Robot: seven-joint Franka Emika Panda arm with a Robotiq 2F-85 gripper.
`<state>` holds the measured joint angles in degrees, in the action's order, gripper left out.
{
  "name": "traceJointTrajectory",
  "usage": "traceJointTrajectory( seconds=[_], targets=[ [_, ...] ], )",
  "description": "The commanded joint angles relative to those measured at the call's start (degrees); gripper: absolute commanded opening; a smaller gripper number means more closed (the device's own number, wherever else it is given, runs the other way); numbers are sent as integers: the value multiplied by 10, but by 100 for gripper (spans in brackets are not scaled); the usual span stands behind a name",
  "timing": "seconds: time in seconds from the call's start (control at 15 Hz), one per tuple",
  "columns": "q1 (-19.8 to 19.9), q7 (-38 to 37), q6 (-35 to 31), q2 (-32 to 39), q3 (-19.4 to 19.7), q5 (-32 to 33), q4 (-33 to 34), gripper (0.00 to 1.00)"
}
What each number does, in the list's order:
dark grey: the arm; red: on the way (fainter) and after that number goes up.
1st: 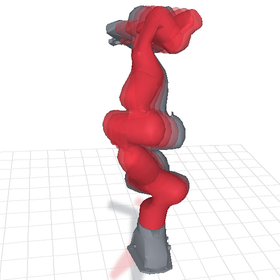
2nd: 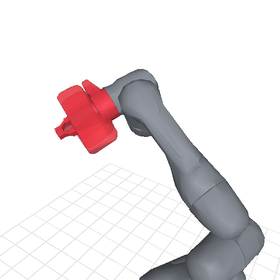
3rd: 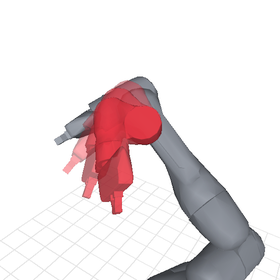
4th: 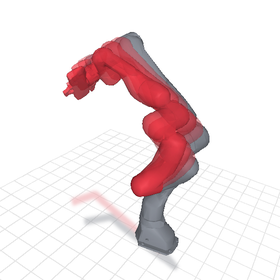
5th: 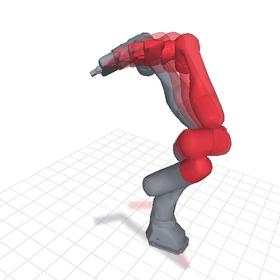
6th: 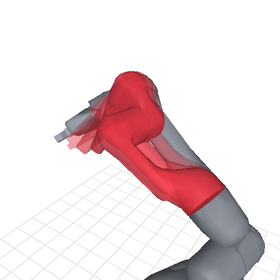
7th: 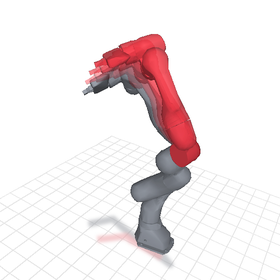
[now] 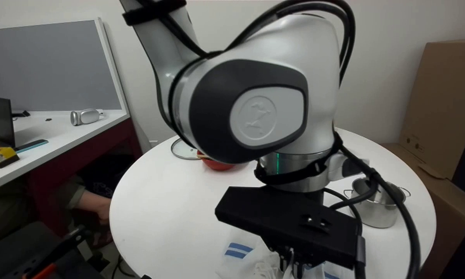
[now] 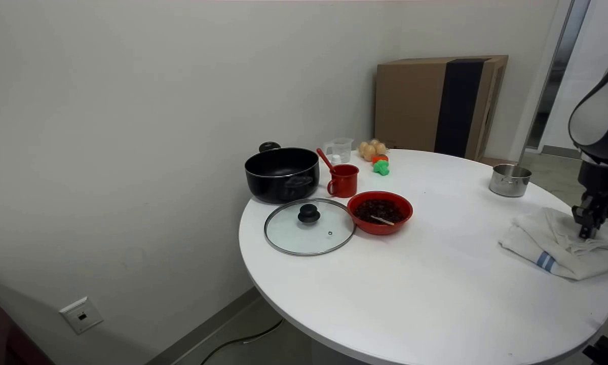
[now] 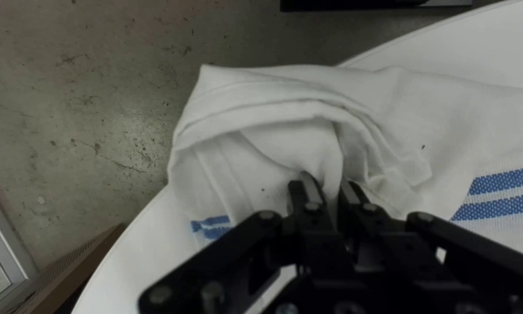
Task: Move the silver pot to the right side of the table, use the white and blue towel to wipe the table
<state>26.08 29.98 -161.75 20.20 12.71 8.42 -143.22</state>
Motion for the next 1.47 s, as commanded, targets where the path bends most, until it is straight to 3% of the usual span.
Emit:
traceJointTrajectory(
  seconds=[0.0,0.4,1.13,1.4],
  targets=[
    [32,23,31,41,-16,-20,66,3],
    [32,24,61,52,-18,-5,127,3],
    [-69,-24,106,128,-43,23,227,3],
    [-82,-26,131,155,-55,19,267,3]
  ],
)
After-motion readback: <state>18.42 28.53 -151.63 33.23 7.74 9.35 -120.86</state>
